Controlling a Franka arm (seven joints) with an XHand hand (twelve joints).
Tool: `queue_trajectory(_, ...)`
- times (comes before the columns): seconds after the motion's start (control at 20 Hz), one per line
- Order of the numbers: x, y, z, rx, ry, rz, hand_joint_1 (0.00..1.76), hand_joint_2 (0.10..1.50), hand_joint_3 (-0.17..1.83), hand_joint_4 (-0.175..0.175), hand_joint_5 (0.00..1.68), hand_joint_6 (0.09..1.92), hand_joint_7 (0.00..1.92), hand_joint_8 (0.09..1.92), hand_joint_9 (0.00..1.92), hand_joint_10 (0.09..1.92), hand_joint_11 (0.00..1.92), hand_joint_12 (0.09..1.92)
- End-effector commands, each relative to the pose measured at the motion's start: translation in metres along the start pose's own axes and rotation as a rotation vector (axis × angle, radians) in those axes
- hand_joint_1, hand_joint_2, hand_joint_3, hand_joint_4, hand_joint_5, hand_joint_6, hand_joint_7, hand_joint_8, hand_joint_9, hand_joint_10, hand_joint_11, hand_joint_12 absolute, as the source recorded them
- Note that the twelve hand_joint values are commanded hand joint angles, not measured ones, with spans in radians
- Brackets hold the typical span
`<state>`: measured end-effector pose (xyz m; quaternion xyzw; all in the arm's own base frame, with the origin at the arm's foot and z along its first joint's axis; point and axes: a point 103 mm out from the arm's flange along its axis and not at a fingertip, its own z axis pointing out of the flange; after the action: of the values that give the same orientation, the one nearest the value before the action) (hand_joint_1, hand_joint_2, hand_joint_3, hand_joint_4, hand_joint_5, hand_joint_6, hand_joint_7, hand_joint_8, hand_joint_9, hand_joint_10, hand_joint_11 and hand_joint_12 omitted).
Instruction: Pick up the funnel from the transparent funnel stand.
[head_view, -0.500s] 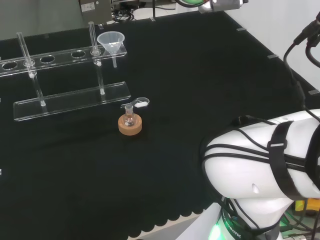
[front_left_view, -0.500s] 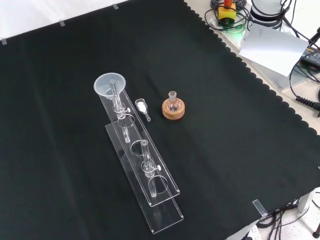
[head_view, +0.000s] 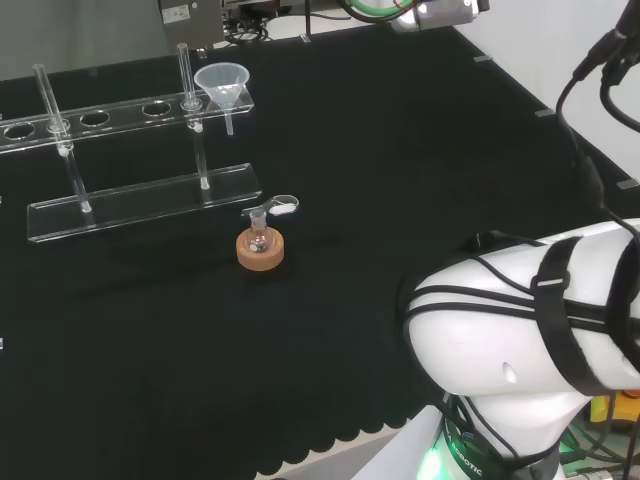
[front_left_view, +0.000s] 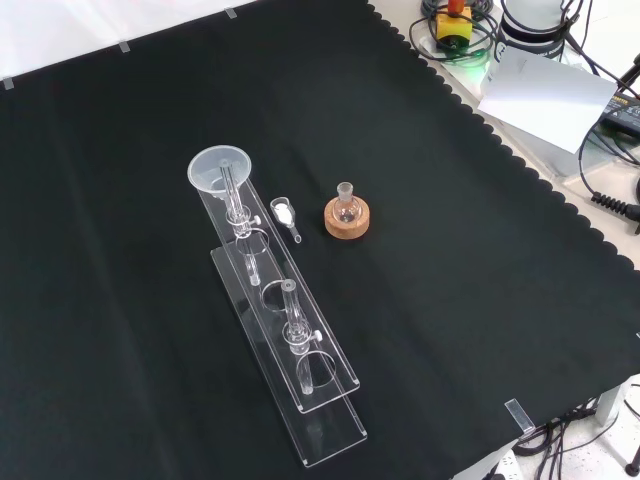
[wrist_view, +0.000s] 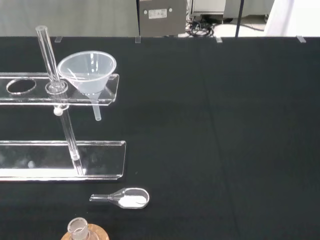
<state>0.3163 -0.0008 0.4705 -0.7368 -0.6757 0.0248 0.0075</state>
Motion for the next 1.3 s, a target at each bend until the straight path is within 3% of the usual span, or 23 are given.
queue_trajectory(0.05, -0.01, 0.008, -0.006, -0.015, 0.021, 0.015, 0.0, 1.21, 0.38, 0.005, 0.17, 0.09, 0.0, 0.4, 0.15, 0.6, 0.04, 1.38)
queue_trajectory(0.3, -0.013, 0.028, 0.01, 0.0, 0.038, 0.047, 0.0, 1.21, 0.37, 0.005, 0.17, 0.09, 0.0, 0.4, 0.15, 0.61, 0.05, 1.38)
queue_trajectory(0.6, -0.021, 0.071, 0.031, 0.031, 0.04, 0.056, 0.0, 1.2, 0.36, 0.005, 0.17, 0.09, 0.0, 0.4, 0.15, 0.61, 0.04, 1.39)
queue_trajectory(1.05, -0.011, 0.153, 0.07, 0.081, 0.038, 0.007, 0.0, 1.18, 0.33, -0.001, 0.17, 0.09, 0.0, 0.38, 0.15, 0.63, 0.04, 1.4)
queue_trajectory(1.3, 0.007, 0.177, 0.088, 0.122, 0.005, -0.025, 0.01, 1.18, 0.31, -0.003, 0.16, 0.09, 0.0, 0.4, 0.15, 0.65, 0.03, 1.41)
